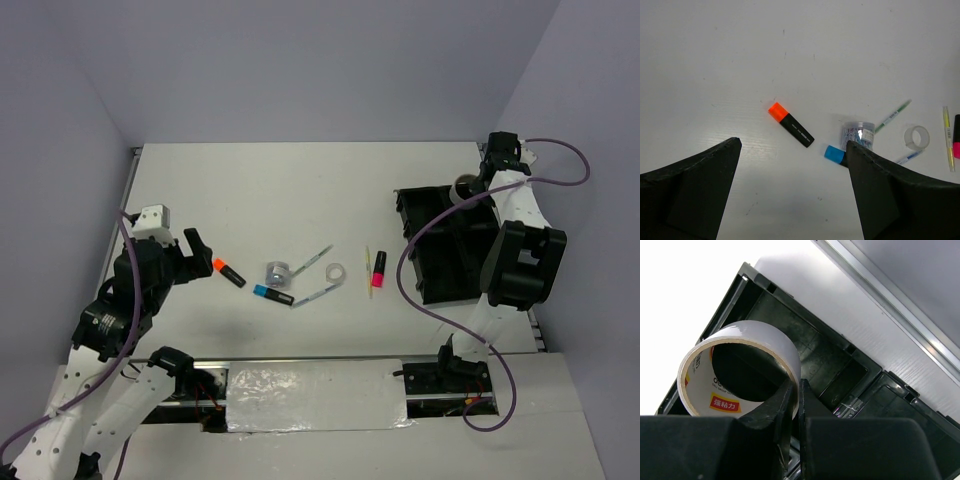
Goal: Sort the stationery into containers
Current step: Place the stationery in the storage box, then pick up the stationery from the center of the board.
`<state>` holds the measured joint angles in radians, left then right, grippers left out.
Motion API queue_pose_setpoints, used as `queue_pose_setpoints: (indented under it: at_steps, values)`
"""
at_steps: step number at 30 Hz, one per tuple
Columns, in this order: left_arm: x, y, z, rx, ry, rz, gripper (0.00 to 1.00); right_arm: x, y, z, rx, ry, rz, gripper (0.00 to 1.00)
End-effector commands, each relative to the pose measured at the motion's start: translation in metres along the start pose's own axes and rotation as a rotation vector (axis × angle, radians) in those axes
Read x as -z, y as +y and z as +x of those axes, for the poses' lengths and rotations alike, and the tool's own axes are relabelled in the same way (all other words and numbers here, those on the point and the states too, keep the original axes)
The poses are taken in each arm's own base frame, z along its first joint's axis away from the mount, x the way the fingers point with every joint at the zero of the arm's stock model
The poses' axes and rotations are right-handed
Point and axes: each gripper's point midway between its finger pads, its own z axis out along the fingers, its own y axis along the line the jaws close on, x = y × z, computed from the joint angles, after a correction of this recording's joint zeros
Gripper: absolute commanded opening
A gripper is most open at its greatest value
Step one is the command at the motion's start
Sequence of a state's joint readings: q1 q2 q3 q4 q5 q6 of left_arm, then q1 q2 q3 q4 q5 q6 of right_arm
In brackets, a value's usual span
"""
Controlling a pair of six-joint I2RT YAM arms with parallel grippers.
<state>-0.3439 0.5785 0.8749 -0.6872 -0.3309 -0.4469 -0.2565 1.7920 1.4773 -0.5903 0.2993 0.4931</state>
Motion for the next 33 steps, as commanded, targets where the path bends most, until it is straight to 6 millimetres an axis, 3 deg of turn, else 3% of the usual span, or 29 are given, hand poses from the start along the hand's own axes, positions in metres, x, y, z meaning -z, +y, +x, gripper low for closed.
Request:
queue_pose_setpoints:
  at_steps: [1,7,9,10,11,15,17,19,22,23,24,25,27,28,31,32,33]
  values:
    - [0.000,-0.008,-0.009,-0.006,-0.034,0.037,0.99,-0.002,-0.006,-0.014,-0.017,-0.044,0.023,0.12]
    - [0.000,-0.008,-0.009,-0.008,-0.035,0.037,0.99,-0.005,-0.011,-0.010,-0.019,-0.043,0.038,0.16]
    - [0.001,-0.009,-0.008,-0.007,-0.035,0.038,0.99,-0.006,-0.011,-0.009,-0.019,-0.037,0.035,0.28]
    - [0.001,-0.009,-0.009,-0.007,-0.036,0.039,0.99,-0.006,-0.011,-0.007,-0.018,-0.030,0.034,0.58]
    - [0.001,-0.009,-0.009,-0.009,-0.035,0.038,0.99,-0.005,-0.009,-0.008,-0.026,-0.027,0.031,0.65]
    - [0.000,-0.009,-0.008,-0.010,-0.031,0.037,0.99,0.002,0.000,-0.008,-0.030,-0.006,-0.025,0.68]
    - [-0.001,-0.009,-0.007,-0.013,-0.028,0.039,0.99,0.012,0.010,-0.012,-0.036,-0.006,-0.076,0.68]
    - [-0.001,-0.009,-0.007,-0.013,-0.027,0.039,0.99,0.036,0.032,-0.014,-0.018,-0.023,-0.164,0.68]
    - [-0.001,-0.007,-0.008,-0.009,-0.028,0.028,0.99,0.088,0.070,-0.017,0.065,-0.085,-0.341,0.68]
    - [0.000,-0.007,-0.008,-0.009,-0.030,0.023,0.99,0.109,0.097,0.005,0.174,-0.082,-0.425,0.68]
    - [0.000,-0.006,-0.008,-0.006,-0.031,0.019,0.99,0.135,0.109,0.011,0.222,-0.108,-0.486,0.68]
    - [0.001,-0.004,-0.009,-0.002,-0.037,0.013,0.99,0.160,0.138,0.052,0.365,-0.086,-0.580,0.67]
    - [0.002,-0.003,-0.009,0.001,-0.039,0.006,0.99,0.188,0.154,0.091,0.481,-0.071,-0.645,0.65]
    - [0.002,-0.001,-0.010,0.004,-0.044,-0.002,0.99,0.208,0.166,0.138,0.596,-0.032,-0.705,0.63]
    - [0.002,-0.001,-0.010,0.004,-0.043,-0.003,0.99,0.223,0.170,0.202,0.704,0.001,-0.697,0.54]
    - [0.002,-0.001,-0.010,0.005,-0.042,-0.005,0.99,0.245,0.177,0.237,0.768,0.011,-0.744,0.53]
    - [0.001,-0.001,-0.010,0.003,-0.042,-0.005,0.99,0.246,0.179,0.259,0.802,0.036,-0.738,0.53]
